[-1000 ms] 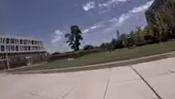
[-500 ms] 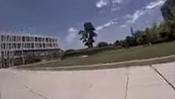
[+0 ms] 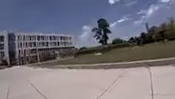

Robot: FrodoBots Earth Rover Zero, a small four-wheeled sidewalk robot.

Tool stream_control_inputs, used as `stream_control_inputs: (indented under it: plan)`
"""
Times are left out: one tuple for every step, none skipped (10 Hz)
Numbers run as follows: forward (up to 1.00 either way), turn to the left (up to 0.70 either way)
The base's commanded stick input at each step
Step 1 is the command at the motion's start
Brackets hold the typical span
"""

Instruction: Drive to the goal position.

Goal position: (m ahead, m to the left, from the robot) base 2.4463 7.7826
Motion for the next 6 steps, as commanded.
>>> stream_control_inputs:
  plan:
    - [0.7,0.27]
    - [0.7,0.27]
    - [0.7,0.27]
    - [0.7,0.27]
    - [0.7,0.27]
    - [0.7,0.27]
